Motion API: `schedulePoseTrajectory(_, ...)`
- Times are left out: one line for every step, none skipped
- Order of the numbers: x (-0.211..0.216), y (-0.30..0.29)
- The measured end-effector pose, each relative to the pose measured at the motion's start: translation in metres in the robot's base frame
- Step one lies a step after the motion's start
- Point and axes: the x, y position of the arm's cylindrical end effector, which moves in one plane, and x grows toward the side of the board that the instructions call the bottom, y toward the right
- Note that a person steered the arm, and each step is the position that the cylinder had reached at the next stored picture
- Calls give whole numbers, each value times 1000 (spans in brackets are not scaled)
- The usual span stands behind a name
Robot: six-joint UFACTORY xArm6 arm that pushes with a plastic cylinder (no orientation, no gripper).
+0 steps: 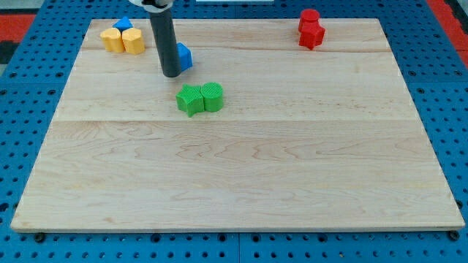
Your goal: Drag the blue cube towards center top of the board
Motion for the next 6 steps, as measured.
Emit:
schedulePoseTrajectory(-42,12)
schedulePoseTrajectory(-61,13)
schedulePoseTrajectory(-56,-11)
schedulePoseTrajectory(-92,-17)
schedulePoseTrajectory(-95,-10)
schedulePoseTrajectory(-96,23)
